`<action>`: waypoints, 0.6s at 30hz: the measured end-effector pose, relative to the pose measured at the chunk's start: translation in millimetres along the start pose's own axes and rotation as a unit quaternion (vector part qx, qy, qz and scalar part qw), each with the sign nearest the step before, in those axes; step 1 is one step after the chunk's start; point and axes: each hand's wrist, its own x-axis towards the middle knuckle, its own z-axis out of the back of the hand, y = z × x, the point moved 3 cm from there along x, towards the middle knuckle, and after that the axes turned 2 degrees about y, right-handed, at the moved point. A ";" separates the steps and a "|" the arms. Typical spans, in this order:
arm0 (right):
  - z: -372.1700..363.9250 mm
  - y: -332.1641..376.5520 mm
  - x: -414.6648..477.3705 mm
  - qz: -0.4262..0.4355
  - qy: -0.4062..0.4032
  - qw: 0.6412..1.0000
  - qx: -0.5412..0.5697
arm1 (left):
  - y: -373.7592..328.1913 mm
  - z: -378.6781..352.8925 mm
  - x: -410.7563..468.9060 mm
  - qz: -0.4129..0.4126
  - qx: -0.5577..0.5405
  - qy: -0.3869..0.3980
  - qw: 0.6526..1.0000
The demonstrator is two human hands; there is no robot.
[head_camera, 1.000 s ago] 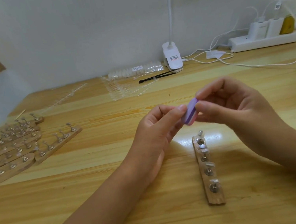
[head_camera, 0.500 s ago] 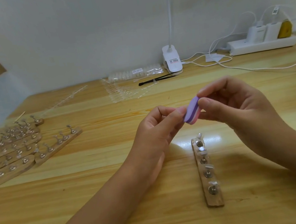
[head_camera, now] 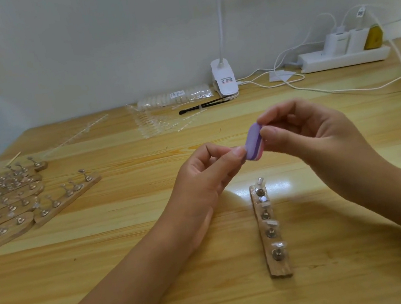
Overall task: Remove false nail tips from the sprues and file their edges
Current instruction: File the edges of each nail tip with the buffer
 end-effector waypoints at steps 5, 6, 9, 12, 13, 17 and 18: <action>3.0 2.2 0.9 -0.015 0.037 0.999 -0.035 | 2.6 0.1 -0.7 0.002 0.039 -0.005 0.999; 4.9 2.8 1.4 -0.009 0.027 0.999 -0.028 | 2.9 -0.1 -0.3 0.004 0.041 -0.007 0.999; 4.3 1.2 1.3 -0.016 0.040 0.999 -0.023 | 3.3 0.0 0.0 0.002 0.031 -0.007 0.999; 0.2 -1.3 -0.6 -0.017 0.049 0.998 -0.028 | 2.2 0.1 -0.6 -0.004 0.015 0.003 1.000; 0.6 -0.5 -0.5 -0.008 0.034 0.999 -0.023 | 1.8 0.4 -0.6 -0.004 0.014 0.002 1.000; -0.5 -0.5 0.0 -0.020 0.054 0.998 -0.021 | 1.6 0.7 -0.6 -0.008 0.027 0.003 1.000; -0.5 -0.7 -0.1 -0.021 0.056 0.998 -0.022 | 1.6 0.5 -0.7 -0.009 0.029 0.001 1.000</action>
